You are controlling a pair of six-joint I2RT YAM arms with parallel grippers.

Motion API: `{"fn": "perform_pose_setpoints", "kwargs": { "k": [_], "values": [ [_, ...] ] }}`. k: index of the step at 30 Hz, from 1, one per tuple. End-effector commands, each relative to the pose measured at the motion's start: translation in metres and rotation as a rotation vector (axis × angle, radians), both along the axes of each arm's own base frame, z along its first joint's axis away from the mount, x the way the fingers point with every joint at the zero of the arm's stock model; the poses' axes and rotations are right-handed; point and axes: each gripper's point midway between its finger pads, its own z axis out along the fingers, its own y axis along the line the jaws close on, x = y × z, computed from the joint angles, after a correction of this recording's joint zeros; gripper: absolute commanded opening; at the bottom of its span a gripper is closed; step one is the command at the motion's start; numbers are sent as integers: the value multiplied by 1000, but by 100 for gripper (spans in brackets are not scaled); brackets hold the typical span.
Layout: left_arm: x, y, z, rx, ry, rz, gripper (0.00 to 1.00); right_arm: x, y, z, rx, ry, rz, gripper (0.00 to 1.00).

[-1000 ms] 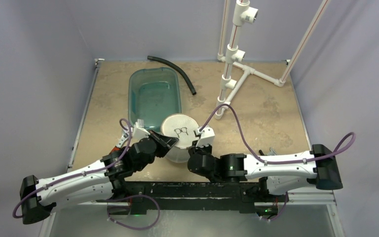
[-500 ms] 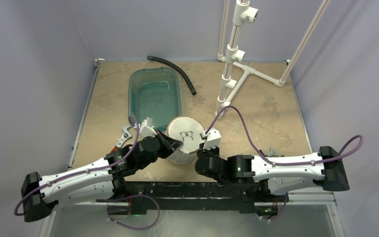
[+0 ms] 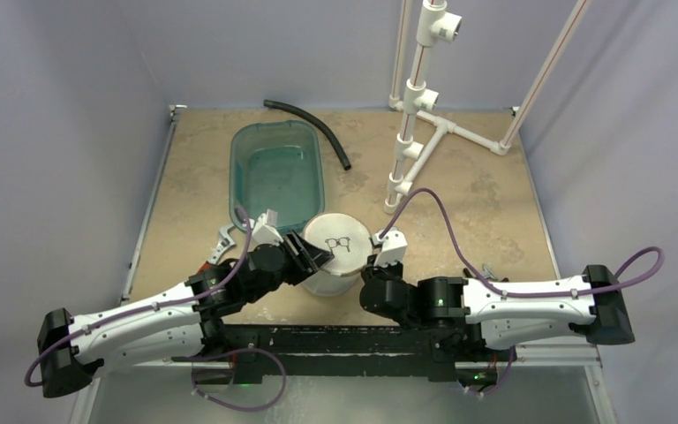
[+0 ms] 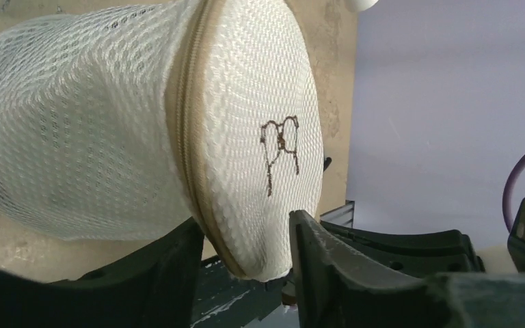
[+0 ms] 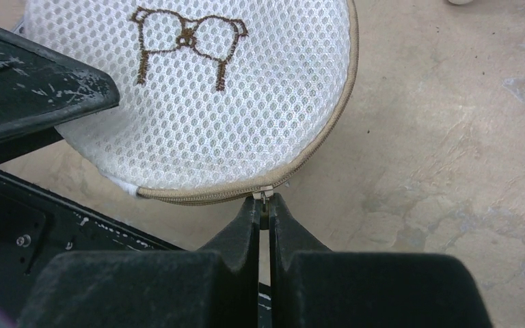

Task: Unzip the laundry bag and remove the bra
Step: Unzip the laundry bag at the center of the board.

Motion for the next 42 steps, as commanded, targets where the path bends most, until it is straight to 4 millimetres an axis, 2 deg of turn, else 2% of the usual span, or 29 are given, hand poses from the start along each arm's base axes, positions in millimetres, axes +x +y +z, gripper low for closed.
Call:
{"fn": "perform_pose_setpoints", "kwargs": {
  "k": [1,4,10,20,27,31,35,42],
  "values": [
    [-1,0,24,-28,-48,-21,63,8,-9,8,-8,-48,-34,0],
    [-2,5,28,-26,-45,-9,73,8,-7,11,0,-47,-28,0],
    [-9,4,29,-66,6,-21,77,7,1,20,58,-40,-24,0],
    [-24,-25,26,-181,121,-91,71,5,21,19,72,-30,9,0],
    [-21,-32,18,-181,150,-54,64,5,26,20,74,-36,21,0],
    [-17,-33,7,-135,159,-33,56,5,29,25,77,-44,35,0],
    [-11,-29,8,-106,131,-8,44,4,28,30,70,-60,61,0],
    [-5,-24,17,-36,52,-20,4,-2,21,39,72,-92,149,0]
  ]
}}
